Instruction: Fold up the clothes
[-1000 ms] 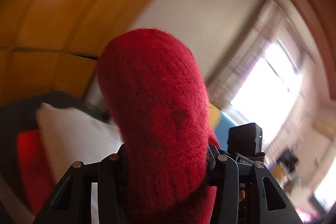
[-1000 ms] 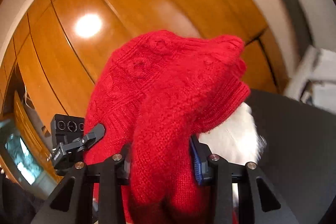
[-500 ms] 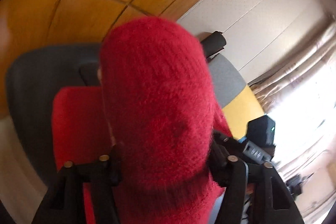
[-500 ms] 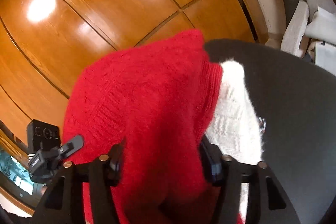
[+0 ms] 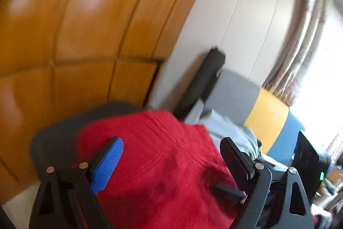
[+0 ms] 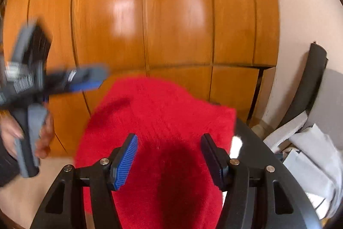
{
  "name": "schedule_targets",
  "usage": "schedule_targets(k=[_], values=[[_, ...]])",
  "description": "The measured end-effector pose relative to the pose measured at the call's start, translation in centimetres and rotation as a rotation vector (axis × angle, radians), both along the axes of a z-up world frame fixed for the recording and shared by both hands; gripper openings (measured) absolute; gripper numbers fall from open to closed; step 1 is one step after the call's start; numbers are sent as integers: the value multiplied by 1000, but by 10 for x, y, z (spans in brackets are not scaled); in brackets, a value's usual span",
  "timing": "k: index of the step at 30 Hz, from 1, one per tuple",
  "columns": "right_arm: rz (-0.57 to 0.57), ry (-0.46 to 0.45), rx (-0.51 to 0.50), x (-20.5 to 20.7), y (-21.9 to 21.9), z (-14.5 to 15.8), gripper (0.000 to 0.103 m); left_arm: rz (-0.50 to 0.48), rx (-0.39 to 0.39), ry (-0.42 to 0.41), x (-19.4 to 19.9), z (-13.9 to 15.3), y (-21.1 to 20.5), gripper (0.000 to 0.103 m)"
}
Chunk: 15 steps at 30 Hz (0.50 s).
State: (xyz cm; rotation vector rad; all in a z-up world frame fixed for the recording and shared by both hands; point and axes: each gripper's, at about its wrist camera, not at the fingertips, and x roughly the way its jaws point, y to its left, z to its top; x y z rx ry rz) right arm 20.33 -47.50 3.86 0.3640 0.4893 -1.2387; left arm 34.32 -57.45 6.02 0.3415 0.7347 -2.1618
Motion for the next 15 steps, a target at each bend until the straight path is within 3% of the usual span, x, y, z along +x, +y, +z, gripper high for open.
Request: schedule_targets(k=[2,5,10,15], values=[[-44,12,72,1,-34,-19,61,27,68,-82,-12,-19,-29,89],[-81,-145,155,-14,-63,-44,62,64,121,-179,-15,-45,-54,86],[-81,-148,120,-3,-78,-50,62,68,105,-196,-2,-59,-53,87],[-106,-162,101,0,-70,-38,62,61,13,-186,-1,-30,-31,94]])
